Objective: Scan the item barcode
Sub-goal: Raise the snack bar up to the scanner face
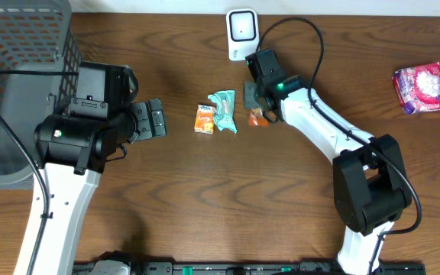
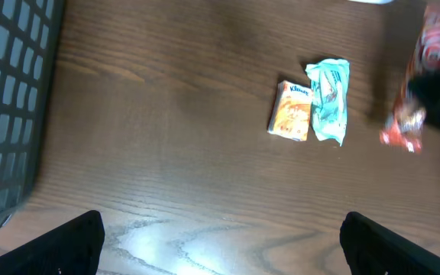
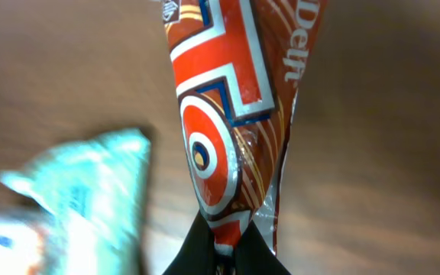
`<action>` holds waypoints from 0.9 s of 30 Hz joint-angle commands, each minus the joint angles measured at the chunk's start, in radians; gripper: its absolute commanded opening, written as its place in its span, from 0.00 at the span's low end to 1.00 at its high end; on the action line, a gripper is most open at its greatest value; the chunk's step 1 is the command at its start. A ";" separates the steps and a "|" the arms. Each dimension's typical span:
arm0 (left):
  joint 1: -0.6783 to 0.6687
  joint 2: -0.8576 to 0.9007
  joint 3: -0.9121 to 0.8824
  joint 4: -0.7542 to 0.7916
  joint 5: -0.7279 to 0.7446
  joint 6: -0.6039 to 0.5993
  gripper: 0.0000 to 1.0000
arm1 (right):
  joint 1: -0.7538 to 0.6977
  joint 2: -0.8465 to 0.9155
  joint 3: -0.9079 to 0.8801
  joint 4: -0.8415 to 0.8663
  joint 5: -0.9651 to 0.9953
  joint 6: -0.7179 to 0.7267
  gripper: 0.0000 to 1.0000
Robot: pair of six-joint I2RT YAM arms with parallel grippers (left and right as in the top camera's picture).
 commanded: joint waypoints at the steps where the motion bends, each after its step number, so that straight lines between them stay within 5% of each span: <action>1: 0.001 0.002 -0.002 -0.002 -0.013 0.006 0.98 | 0.001 0.003 0.018 0.099 -0.082 0.010 0.01; 14: 0.001 0.002 -0.002 -0.002 -0.013 0.006 0.98 | -0.116 0.014 0.053 0.474 -0.201 0.181 0.01; 27: 0.001 0.002 -0.002 -0.002 -0.013 0.006 0.98 | -0.126 0.309 0.470 0.263 -0.301 0.180 0.01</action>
